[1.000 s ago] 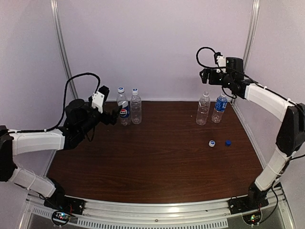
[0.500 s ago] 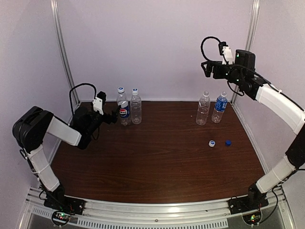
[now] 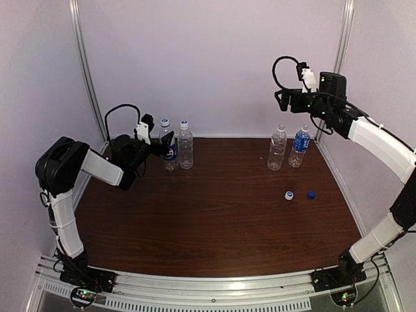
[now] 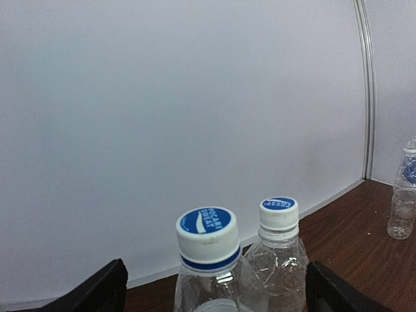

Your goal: Unscrew the bottle caps

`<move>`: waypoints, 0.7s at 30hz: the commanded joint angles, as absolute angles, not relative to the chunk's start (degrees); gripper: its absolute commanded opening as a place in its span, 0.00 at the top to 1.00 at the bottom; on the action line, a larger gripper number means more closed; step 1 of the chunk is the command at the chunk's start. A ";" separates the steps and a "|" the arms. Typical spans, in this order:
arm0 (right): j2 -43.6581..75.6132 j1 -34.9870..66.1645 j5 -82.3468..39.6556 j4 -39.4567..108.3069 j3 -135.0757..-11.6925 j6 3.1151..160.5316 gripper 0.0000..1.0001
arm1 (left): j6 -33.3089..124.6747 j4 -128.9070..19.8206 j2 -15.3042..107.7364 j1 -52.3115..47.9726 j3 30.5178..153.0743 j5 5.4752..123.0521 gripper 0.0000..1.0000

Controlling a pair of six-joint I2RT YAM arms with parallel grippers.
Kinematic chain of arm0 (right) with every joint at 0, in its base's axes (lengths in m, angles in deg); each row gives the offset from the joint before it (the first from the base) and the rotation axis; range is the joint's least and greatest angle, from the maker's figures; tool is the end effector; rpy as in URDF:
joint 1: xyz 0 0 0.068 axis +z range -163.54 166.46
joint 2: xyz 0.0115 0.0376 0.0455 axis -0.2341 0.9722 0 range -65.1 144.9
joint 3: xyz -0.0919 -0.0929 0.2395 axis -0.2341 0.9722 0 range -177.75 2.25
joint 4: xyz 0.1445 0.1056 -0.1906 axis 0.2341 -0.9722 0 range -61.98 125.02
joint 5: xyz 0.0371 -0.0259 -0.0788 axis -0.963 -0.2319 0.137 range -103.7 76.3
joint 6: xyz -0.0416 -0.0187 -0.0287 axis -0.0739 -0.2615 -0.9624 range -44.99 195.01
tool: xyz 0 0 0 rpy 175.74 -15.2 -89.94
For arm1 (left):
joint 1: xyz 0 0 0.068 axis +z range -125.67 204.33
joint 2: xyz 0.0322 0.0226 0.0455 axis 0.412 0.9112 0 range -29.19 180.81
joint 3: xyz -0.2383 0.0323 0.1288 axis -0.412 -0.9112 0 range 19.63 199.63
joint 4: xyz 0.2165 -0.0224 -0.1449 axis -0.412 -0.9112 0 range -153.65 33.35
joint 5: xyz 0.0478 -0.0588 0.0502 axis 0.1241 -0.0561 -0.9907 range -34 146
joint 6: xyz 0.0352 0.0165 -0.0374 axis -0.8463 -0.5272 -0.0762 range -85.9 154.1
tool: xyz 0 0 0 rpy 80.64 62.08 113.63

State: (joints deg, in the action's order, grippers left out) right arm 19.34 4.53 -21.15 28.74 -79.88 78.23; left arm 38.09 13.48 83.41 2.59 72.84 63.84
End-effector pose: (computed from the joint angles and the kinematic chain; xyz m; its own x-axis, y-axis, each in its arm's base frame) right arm 0.3310 0.1129 0.4101 -0.1660 0.0045 -0.9861 -0.4208 0.9041 0.0750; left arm 0.3747 -0.1547 0.1972 0.1385 -0.1293 -0.9819 0.5023 0.8636 -0.0429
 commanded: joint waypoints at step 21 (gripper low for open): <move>17.91 5.39 -19.12 27.81 -78.42 76.61 0.00 | 43.61 8.39 92.67 3.63 81.12 62.95 0.25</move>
State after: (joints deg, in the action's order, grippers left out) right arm 19.34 4.88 -20.60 28.34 -79.24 77.64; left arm 43.40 7.65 91.30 3.03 79.44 62.85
